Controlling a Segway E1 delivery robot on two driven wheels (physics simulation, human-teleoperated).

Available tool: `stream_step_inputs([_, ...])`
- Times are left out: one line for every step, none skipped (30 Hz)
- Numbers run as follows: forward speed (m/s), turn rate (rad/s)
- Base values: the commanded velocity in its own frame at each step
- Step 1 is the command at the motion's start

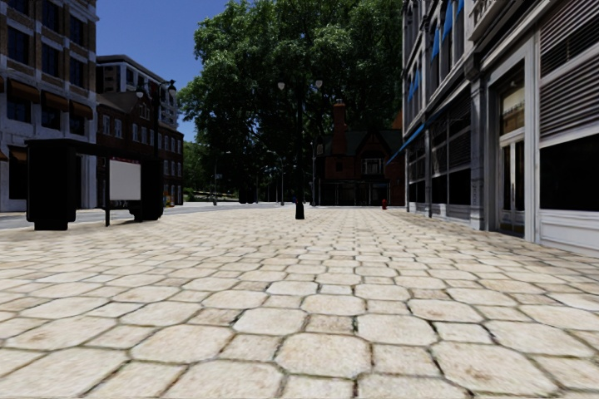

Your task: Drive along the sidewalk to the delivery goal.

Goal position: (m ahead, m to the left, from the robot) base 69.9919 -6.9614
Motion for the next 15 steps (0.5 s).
stream_step_inputs([2.0, 0.0])
stream_step_inputs([2.0, 0.03])
stream_step_inputs([2.0, 0.06])
stream_step_inputs([2.0, 0.06])
stream_step_inputs([2.0, 0.08])
stream_step_inputs([2.0, 0.14])
stream_step_inputs([2.0, 0.18])
stream_step_inputs([2.0, 0.18])
stream_step_inputs([2.0, 0.2])
stream_step_inputs([2.0, 0.2])
stream_step_inputs([2.0, 0.2])
stream_step_inputs([2.0, 0.2])
stream_step_inputs([2.0, 0.2])
stream_step_inputs([2.0, 0.2])
stream_step_inputs([2.0, 0.2])
